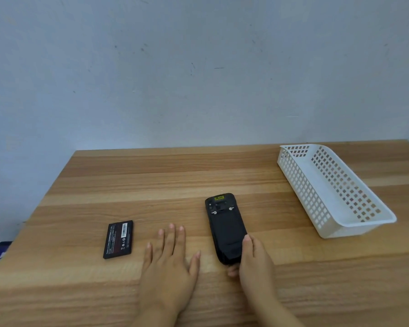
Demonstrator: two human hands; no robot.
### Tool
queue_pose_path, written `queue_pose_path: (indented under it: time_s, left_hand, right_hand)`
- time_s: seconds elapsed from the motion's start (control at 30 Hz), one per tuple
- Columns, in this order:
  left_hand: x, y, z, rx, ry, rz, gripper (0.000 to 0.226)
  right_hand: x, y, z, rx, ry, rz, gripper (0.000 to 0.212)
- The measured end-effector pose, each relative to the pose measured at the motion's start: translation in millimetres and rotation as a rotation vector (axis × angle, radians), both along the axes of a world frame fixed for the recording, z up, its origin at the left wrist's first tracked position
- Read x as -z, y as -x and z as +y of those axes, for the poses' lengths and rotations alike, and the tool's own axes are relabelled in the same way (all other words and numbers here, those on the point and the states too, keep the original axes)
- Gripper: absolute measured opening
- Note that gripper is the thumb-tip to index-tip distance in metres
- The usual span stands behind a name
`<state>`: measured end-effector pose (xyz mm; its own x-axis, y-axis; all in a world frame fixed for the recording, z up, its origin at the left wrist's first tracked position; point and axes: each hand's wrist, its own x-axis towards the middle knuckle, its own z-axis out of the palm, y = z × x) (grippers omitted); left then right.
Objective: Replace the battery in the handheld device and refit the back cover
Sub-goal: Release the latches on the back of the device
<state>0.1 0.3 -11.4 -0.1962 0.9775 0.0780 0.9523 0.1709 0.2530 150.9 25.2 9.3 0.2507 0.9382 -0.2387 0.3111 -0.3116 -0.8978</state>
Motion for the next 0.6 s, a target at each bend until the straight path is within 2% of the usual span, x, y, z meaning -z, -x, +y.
queue_pose_path:
  time_s: [0.23,0.33,0.47,0.53,0.6]
  left_hand:
    - [-2,0,0,0.011,0.001,0.002,0.075]
    - [-3,0,-1,0.012,0.003,-0.007,0.075]
    - [-2,0,-1,0.015,0.001,-0.002,0.074]
    - [-2,0,-2,0.010,-0.005,-0.005,0.074]
    - [-2,0,-2,0.008,-0.010,-0.006,0.073]
  right_hand:
    - [0,-3,-7,-0.050,-0.037,-0.184,0.038]
    - [-3,-5,-10,-0.052,-0.020,-0.169,0.031]
    - [-9,-5,-12,-0.087,0.017,-0.183,0.034]
    - [-13,-11,-11,-0.144,-0.001,-0.276,0.038]
    - [-17,-24,-7,-0.194,-0.079,-0.451,0.040]
